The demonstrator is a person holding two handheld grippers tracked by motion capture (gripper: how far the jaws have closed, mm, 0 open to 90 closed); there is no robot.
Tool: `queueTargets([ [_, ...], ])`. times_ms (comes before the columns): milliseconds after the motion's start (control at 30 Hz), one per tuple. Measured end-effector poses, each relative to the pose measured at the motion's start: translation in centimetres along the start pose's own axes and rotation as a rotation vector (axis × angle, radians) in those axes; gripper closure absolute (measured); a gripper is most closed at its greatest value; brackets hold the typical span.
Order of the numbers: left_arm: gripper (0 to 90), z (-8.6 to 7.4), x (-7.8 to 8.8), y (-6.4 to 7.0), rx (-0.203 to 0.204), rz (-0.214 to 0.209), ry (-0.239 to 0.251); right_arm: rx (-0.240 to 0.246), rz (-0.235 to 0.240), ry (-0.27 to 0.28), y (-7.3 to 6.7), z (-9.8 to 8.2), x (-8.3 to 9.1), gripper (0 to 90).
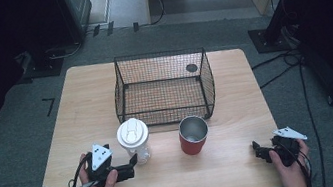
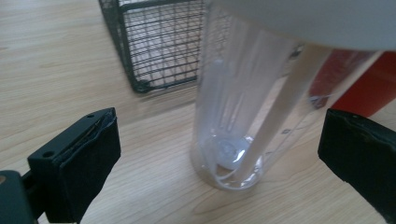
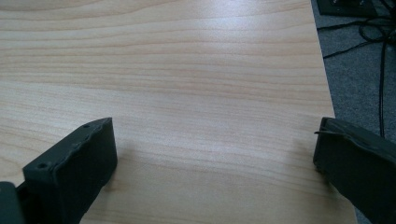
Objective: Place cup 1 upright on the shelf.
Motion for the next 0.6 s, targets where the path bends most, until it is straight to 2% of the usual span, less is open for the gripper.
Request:
queueTargets([
  [300, 0.0, 0.4, -0.7, 1.4, -0.020, -0.024, 0.005, 0.000, 0.000, 0.000, 0.0, 0.0, 0.0, 0.0],
  [433, 0.0, 0.7, -1.2, 2.1, -0.038, -0.019, 0.007, 0.000, 0.000, 0.000, 0.0, 0.0, 0.0, 0.0],
  [600, 0.0, 1.3, -1.7, 2.7, -0.035, -0.006, 0.005, 0.000, 0.000, 0.000, 0.0, 0.0, 0.0, 0.0],
])
Point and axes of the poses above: each handheld gripper's, and its own axes: x roughly backward along the jaws, z roughly out of its top, y roughly to its right, the point moved 2 cm from there along -x, roughly forward along the jaws, and after that the axes turned 4 degrees about z, right-handed, at the moved point
